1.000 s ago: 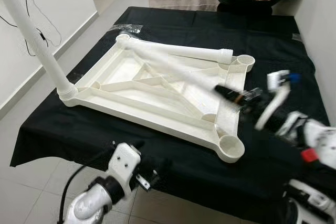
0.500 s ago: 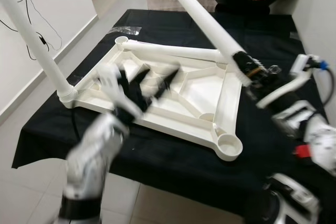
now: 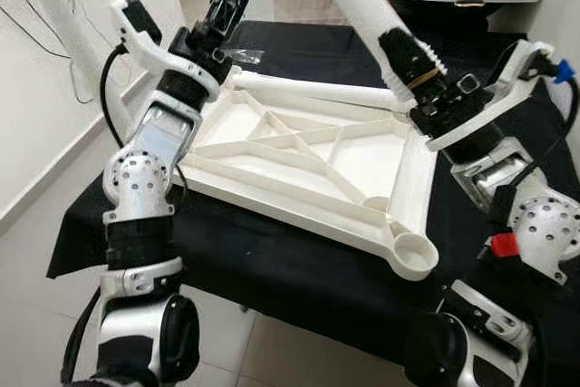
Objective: Building children table
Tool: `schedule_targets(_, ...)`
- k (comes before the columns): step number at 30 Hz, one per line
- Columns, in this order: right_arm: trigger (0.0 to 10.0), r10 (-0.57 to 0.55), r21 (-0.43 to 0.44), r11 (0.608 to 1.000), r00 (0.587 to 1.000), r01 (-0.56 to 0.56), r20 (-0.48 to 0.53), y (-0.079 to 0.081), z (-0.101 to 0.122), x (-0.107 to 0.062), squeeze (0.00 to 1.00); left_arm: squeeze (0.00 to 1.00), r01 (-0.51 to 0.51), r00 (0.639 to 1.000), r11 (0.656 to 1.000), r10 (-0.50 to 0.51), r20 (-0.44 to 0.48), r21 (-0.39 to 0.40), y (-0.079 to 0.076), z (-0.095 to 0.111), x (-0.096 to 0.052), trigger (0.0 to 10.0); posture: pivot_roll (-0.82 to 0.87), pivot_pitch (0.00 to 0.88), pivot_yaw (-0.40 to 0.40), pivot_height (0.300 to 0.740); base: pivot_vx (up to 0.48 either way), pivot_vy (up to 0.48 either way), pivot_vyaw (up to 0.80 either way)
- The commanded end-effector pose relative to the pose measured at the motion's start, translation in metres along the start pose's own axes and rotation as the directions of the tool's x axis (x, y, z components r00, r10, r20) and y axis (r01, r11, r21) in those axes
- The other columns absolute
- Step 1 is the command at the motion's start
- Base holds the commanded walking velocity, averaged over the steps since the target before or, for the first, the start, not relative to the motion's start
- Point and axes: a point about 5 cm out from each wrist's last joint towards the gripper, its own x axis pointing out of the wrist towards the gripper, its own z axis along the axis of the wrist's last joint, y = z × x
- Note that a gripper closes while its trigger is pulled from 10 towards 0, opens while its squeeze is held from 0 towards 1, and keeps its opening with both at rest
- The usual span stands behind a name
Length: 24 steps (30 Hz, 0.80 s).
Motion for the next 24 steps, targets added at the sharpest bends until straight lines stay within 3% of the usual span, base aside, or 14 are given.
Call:
schedule_targets(1, 0.0, 0.051, -0.013, 0.999, 0.999, -0.051, 0.007, 0.008, -0.001, 0.002, 0.00, 0.00, 0.001, 1.000, 0.999, -0.001, -0.010, -0.041, 0.000, -0.003, 0.002, 10.0, -0.05, 0.044, 0.088, 0.740, 0.000, 0.000, 0.00)
schedule_targets(5, 0.0, 0.091, -0.038, 0.995, 0.994, -0.093, -0.053, 0.016, -0.011, 0.004, 0.00, 0.00, 0.037, 0.998, 0.995, -0.040, -0.038, -0.098, -0.005, -0.005, 0.009, 10.0, -0.05, 0.046, 0.094, 0.740, 0.000, 0.000, 0.00)
schedule_targets(11, 0.0, 0.083, -0.045, 0.995, 0.993, -0.087, -0.078, 0.015, -0.017, 0.004, 0.00, 0.00, 0.120, 0.988, 0.984, -0.131, -0.077, -0.130, -0.014, -0.007, 0.012, 10.0, -0.05, 0.048, 0.097, 0.740, 0.000, 0.000, 0.00)
schedule_targets(13, 0.0, 0.087, -0.047, 0.995, 0.993, -0.092, -0.083, 0.015, -0.017, 0.004, 0.00, 0.00, 0.120, 0.988, 0.984, -0.131, -0.078, -0.130, -0.014, -0.007, 0.012, 10.0, -0.05, 0.048, 0.097, 0.740, 0.000, 0.000, 0.00)
schedule_targets(17, 0.0, 0.111, -0.082, 0.988, 0.976, -0.129, -0.188, 0.019, -0.030, 0.000, 0.00, 0.00, 0.133, 0.985, 0.983, -0.145, -0.092, -0.125, -0.016, -0.006, 0.010, 10.0, -0.05, 0.051, 0.095, 0.740, 0.000, 0.000, 0.00)
schedule_targets(21, 0.0, 0.111, -0.078, 0.989, 0.977, -0.127, -0.185, 0.018, -0.031, -0.001, 0.00, 0.00, 0.138, 0.984, 0.983, -0.150, -0.095, -0.124, -0.016, -0.007, 0.010, 10.0, -0.05, 0.051, 0.092, 0.740, 0.000, 0.000, 0.00)
schedule_targets(24, 0.0, 0.122, -0.079, 0.987, 0.973, -0.140, -0.198, 0.018, -0.031, -0.002, 0.00, 0.00, 0.135, 0.985, 0.988, -0.143, -0.097, -0.079, -0.016, -0.006, 0.010, 10.0, -0.05, 0.051, 0.089, 0.740, 0.000, 0.000, 0.00)
